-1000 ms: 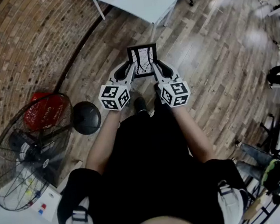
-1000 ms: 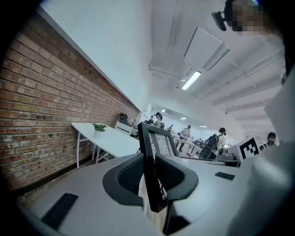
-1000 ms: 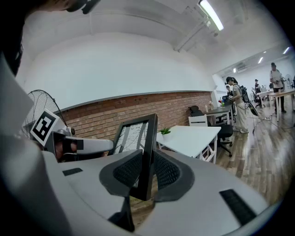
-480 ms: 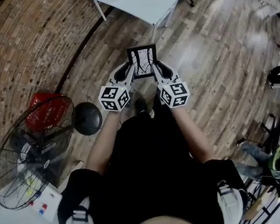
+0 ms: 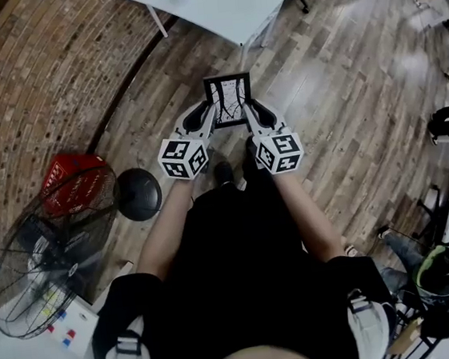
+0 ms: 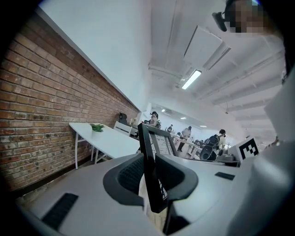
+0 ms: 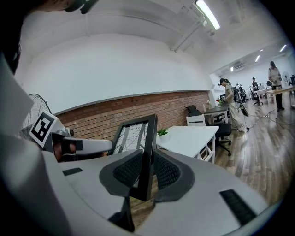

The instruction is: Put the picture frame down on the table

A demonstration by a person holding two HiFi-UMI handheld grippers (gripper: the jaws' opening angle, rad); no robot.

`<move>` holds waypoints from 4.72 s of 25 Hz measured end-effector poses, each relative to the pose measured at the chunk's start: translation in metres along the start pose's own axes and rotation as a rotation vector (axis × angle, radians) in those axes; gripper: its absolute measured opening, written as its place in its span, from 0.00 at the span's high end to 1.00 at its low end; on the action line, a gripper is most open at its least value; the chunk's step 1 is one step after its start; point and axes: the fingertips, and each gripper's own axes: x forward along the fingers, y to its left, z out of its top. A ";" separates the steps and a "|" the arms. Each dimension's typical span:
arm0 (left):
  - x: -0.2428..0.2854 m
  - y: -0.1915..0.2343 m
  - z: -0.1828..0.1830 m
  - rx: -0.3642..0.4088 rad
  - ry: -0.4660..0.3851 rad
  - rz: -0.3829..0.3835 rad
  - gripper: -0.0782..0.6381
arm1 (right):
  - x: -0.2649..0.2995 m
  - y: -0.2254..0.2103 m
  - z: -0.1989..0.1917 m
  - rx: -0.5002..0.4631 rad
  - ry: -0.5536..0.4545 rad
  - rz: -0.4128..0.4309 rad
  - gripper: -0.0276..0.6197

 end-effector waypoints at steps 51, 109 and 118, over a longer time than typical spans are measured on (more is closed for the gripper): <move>0.211 0.014 0.054 -0.055 -0.023 0.210 0.77 | 0.122 -0.184 0.080 0.019 0.080 0.208 0.84; 0.347 0.198 0.109 -0.103 0.075 0.104 0.77 | 0.336 -0.222 0.104 0.089 0.145 0.079 0.84; 0.377 0.222 0.113 -0.090 0.116 0.024 0.77 | 0.367 -0.237 0.110 0.090 0.134 0.007 0.84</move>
